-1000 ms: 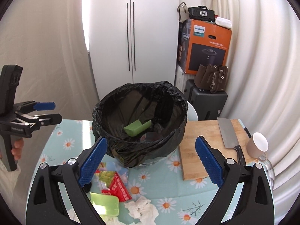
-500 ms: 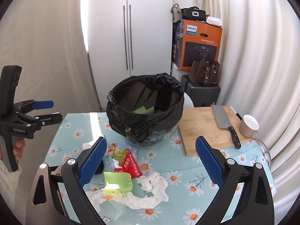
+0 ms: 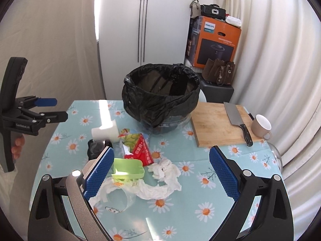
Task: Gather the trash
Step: 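Move both tools back down toward the trash on the table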
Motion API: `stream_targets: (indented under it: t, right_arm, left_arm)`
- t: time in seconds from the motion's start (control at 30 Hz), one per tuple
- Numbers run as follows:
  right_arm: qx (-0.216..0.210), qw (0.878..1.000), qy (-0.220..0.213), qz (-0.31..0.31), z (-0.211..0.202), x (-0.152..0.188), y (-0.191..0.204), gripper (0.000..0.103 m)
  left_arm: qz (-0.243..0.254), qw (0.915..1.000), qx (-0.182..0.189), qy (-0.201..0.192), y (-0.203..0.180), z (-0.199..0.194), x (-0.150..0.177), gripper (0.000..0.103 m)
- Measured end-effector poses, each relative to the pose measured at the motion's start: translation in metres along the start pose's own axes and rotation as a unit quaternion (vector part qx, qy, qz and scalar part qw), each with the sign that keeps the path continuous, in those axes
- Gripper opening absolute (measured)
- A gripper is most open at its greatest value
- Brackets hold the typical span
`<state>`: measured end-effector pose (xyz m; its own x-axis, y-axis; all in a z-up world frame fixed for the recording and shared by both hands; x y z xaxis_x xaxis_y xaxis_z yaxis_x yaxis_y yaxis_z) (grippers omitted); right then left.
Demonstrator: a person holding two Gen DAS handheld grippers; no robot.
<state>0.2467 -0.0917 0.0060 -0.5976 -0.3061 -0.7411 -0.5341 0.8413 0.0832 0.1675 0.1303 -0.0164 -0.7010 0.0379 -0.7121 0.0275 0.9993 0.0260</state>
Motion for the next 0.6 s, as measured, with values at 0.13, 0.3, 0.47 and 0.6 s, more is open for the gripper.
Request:
stream_targets:
  t: [0.13, 0.3, 0.47, 0.6]
  right_arm:
    - [-0.007, 1.000, 0.019, -0.004, 0.008, 0.019, 0.004, 0.091]
    - [-0.016, 0.999, 0.032, -0.003, 0.018, 0.044, 0.007, 0.091]
    - [-0.054, 0.996, 0.061, 0.027, 0.035, 0.073, 0.006, 0.091]
    - [-0.059, 0.993, 0.084, 0.055, 0.053, 0.095, 0.005, 0.091]
  left_arm:
    - [-0.003, 0.9999, 0.006, 0.011, 0.006, 0.009, 0.015, 0.097]
    - [0.003, 0.9996, 0.001, 0.029, 0.011, 0.023, 0.034, 0.097]
    - [-0.005, 0.9982, 0.024, 0.055, 0.013, 0.039, 0.053, 0.097]
    - [0.022, 0.9964, 0.023, 0.078, 0.008, 0.057, 0.069, 0.097]
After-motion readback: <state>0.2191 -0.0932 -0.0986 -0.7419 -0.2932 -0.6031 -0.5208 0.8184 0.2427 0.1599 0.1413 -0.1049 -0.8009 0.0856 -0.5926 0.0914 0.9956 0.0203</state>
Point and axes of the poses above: each gripper's, at about its wrist camera, not at the fingertips, and z roughly the way its jaws point, y to its left, x to its underside, the point moved 3 cm from there along z, roughly the way its jaws point, and after that the axes turned 14 degrees about z, right-handed, at the moved point
